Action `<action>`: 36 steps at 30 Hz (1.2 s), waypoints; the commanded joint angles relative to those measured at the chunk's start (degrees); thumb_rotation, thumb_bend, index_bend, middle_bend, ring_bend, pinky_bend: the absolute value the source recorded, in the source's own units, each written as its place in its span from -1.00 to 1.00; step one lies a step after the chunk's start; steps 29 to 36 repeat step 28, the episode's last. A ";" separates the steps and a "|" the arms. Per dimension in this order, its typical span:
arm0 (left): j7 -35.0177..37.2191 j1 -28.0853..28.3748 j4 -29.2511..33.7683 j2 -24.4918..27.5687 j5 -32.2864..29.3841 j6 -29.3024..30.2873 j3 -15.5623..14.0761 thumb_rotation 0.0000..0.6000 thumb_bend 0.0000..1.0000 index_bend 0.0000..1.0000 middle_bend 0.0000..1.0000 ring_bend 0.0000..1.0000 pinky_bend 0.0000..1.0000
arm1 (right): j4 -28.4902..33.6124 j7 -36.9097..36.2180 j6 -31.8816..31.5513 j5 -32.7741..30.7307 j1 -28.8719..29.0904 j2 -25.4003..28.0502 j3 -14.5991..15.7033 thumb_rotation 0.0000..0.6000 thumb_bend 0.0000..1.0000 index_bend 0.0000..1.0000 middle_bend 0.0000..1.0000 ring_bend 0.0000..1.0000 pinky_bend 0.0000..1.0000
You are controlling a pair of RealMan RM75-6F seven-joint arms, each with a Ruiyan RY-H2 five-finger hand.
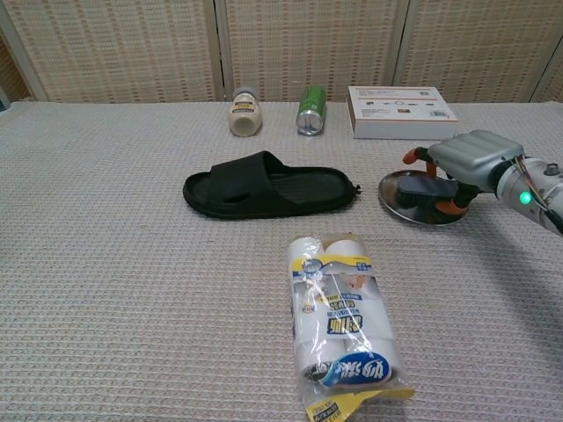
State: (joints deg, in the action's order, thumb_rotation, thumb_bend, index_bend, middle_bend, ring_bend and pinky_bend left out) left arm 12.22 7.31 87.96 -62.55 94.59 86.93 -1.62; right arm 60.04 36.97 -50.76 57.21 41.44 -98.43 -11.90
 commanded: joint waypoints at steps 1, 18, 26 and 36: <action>0.01 -0.01 0.00 0.01 -0.12 -0.07 0.02 1.00 -0.04 -1.00 -1.00 -1.00 -0.79 | 1.65 -0.16 -0.11 -0.10 -0.50 1.33 0.47 1.00 -0.45 -0.96 -0.52 -0.40 0.01; -1.17 -0.25 -1.19 -0.49 -3.38 -0.64 1.43 1.00 -0.04 -1.00 -1.00 -1.00 -0.79 | 18.29 -23.18 -43.18 29.42 -27.88 15.41 15.03 1.00 -0.59 -1.00 -1.00 -1.00 -1.00; -5.94 -0.02 -0.57 -1.78 -3.27 0.03 2.27 1.00 -0.04 -1.00 -1.00 -1.00 -0.77 | 16.48 -27.41 -43.27 27.00 -31.57 18.42 13.34 1.00 -0.69 -1.00 -1.00 -1.00 -1.00; -7.75 -0.22 -0.41 -2.29 -2.90 0.70 2.32 1.00 -0.04 -1.00 -1.00 -1.00 -0.79 | 18.87 -28.42 -44.31 27.67 -32.40 19.93 13.15 1.00 -0.70 -1.00 -1.00 -1.00 -1.00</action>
